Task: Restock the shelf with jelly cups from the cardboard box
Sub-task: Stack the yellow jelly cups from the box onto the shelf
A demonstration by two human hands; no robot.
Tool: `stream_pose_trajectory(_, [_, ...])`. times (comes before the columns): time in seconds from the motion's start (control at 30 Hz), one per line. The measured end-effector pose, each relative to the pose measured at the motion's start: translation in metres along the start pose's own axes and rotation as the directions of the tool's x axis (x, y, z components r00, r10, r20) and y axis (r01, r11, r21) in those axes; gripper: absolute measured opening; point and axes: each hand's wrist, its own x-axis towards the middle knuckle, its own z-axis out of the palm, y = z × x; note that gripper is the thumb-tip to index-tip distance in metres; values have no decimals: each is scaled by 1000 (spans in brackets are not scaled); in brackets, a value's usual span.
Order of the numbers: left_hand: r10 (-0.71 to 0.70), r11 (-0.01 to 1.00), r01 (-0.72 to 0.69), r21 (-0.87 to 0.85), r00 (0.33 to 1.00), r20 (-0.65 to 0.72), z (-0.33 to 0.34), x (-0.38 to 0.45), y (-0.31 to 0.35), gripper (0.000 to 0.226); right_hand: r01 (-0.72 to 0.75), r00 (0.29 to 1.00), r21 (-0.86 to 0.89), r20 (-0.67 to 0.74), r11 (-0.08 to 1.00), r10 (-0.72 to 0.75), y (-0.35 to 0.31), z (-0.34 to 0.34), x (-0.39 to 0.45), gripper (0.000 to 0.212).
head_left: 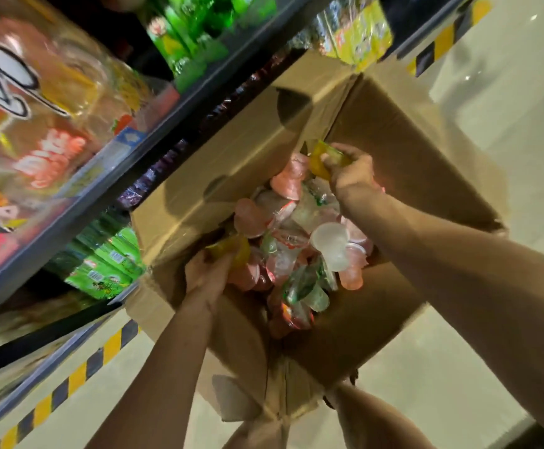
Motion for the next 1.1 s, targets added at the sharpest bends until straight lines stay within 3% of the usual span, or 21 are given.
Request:
stream_pose_trajectory(0.07, [79,996,-80,34,996,37,-9,-30,13,40,35,991,-37,133,999,-30,-9,-19,-27,26])
stream_pose_trajectory(0.23, [269,962,-271,34,961,61,-34,-89,56,38,98,968,0,230,995,-95,-37,-64,-80,27])
stream_pose_trajectory(0.37, [339,941,-339,-19,936,100,-56,-133,89,32,151,925,17,350,988,-147,-96,-102,-134,22])
stream_pose_trajectory(0.47, [382,924,-376,-72,909,165,-73,-173,117,48,274,875,45,403,961,-268,-149,-136,-176,29])
stream_pose_trajectory(0.6, [462,886,-450,-114,880,114,-99,-238,154,41,425,796,16,470,905,-382,-220,-185,-225,33])
stream_pose_trajectory(0.77, [547,830,-516,-210,828,124,-123,-308,196,48,605,682,22,500,796,-533,-297,-244,-276,34])
stream_pose_trajectory(0.93, [702,708,-668,-229,701,124,-145,-382,245,70,737,582,-7,514,676,-630,-364,-292,-321,34])
stream_pose_trajectory(1.0, [766,641,-740,-204,635,104,-160,-417,274,61,769,544,12,512,639,-664,-398,-315,-347,36])
stream_pose_trajectory(1.1, [800,592,-758,-273,595,83,-183,-468,313,44,820,476,45,501,571,-723,-449,-344,-385,35])
